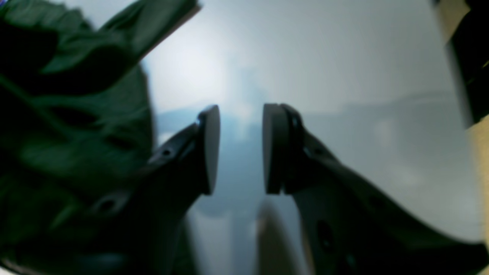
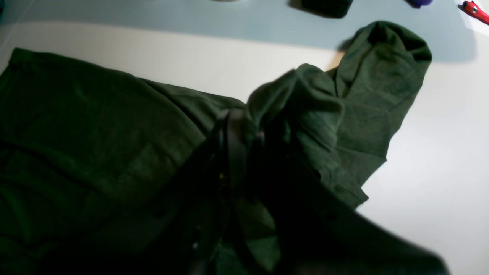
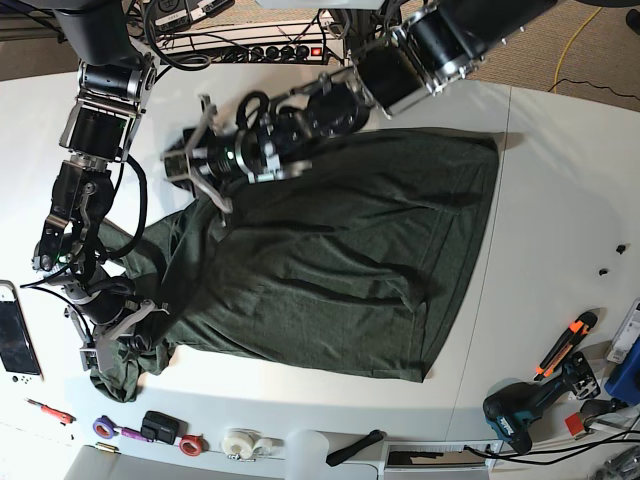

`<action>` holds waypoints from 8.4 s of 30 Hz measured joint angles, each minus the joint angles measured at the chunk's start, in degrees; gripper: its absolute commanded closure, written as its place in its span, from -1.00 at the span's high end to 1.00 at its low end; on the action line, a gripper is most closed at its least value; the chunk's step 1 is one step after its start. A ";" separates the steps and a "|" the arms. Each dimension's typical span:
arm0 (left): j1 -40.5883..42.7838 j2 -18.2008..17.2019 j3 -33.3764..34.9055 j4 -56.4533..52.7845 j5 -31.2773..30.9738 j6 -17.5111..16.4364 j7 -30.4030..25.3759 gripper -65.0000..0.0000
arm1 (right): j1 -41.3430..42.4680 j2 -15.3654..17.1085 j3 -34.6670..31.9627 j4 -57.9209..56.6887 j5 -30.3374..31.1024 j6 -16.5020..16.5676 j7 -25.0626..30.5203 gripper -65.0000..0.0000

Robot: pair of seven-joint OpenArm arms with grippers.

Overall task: Layout the t-shirt on the table in an organized manner, then fold the t-shirt properly
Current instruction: 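Lower the left gripper onto the shirt's middle and grasp the fabric, then pull the grasped fabric with the left gripper toward the right gripper, then release the sleeve with the right gripper and lift it away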

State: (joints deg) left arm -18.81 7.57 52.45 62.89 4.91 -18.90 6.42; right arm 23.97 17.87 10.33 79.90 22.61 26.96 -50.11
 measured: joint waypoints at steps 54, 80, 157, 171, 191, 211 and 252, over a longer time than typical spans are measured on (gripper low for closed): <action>-11.74 0.00 -6.01 11.13 -4.35 20.59 14.47 -0.38 | 0.81 0.00 0.00 -0.04 0.66 0.00 -1.03 -1.00; -17.53 0.00 -9.92 -0.17 -22.95 12.90 3.50 0.12 | 0.83 -0.94 0.00 -0.04 8.20 4.63 -2.40 -1.00; -15.47 0.00 -10.54 -8.68 -20.81 13.09 -5.25 -1.00 | 0.76 -8.04 7.63 -0.02 31.45 11.72 -13.68 -1.00; -15.47 0.00 -10.51 -8.68 -16.68 15.45 -4.74 -1.00 | 0.76 -8.04 7.63 -0.02 30.38 11.76 -13.07 -1.00; -15.32 0.00 -10.54 -8.68 -12.41 18.84 -3.28 -1.00 | 1.01 -8.04 7.63 -0.02 25.31 11.89 -12.66 -0.60; -13.29 0.00 -10.54 -8.68 -12.02 15.63 -3.08 -1.00 | 8.81 -2.27 11.23 -0.02 13.84 7.58 -14.36 -0.41; -13.40 0.00 -10.54 -8.70 -11.98 15.65 -3.41 -1.00 | -14.56 9.73 28.50 -11.17 13.14 12.98 -7.23 0.04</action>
State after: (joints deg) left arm -32.21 7.57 41.91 54.19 -7.07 -3.25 3.01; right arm 9.41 27.59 38.83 68.73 35.75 39.94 -57.34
